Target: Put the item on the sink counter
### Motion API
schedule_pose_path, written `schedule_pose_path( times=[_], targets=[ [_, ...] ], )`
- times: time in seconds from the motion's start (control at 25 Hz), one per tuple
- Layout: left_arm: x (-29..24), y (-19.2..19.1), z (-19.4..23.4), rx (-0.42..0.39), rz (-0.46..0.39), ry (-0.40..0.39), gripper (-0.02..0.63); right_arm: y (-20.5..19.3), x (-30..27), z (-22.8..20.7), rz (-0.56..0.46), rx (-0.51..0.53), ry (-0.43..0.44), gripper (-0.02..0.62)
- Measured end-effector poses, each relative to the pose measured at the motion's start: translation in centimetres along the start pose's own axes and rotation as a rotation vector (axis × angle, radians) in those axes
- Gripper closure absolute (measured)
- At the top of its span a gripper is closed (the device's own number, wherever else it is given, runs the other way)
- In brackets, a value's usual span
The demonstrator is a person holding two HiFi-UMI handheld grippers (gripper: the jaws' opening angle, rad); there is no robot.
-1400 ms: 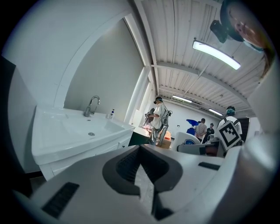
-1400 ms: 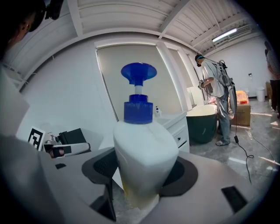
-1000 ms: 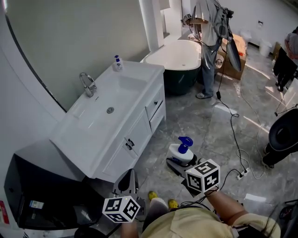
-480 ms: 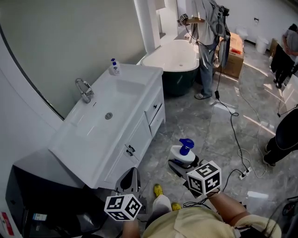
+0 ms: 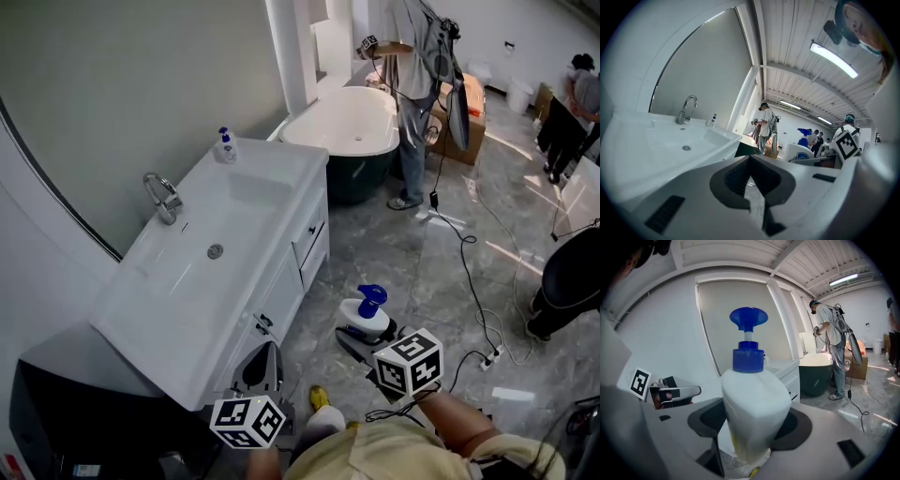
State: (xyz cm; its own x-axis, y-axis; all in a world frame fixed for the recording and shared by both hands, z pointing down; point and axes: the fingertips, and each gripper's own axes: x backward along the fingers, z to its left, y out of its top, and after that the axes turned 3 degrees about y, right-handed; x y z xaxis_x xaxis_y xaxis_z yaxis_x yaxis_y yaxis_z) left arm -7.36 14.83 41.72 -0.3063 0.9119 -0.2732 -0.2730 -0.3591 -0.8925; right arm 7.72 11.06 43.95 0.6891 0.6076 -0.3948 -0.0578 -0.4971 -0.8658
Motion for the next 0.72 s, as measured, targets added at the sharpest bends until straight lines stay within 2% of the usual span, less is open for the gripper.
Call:
schedule_pose_path(
  times=[0.72],
  targets=[
    [-4.9,4.6,7.0,0.011,0.011,-0.034,0.577,4.6,-8.4,-0.1,0.002,-0.004,-0.037,0.301]
  ],
)
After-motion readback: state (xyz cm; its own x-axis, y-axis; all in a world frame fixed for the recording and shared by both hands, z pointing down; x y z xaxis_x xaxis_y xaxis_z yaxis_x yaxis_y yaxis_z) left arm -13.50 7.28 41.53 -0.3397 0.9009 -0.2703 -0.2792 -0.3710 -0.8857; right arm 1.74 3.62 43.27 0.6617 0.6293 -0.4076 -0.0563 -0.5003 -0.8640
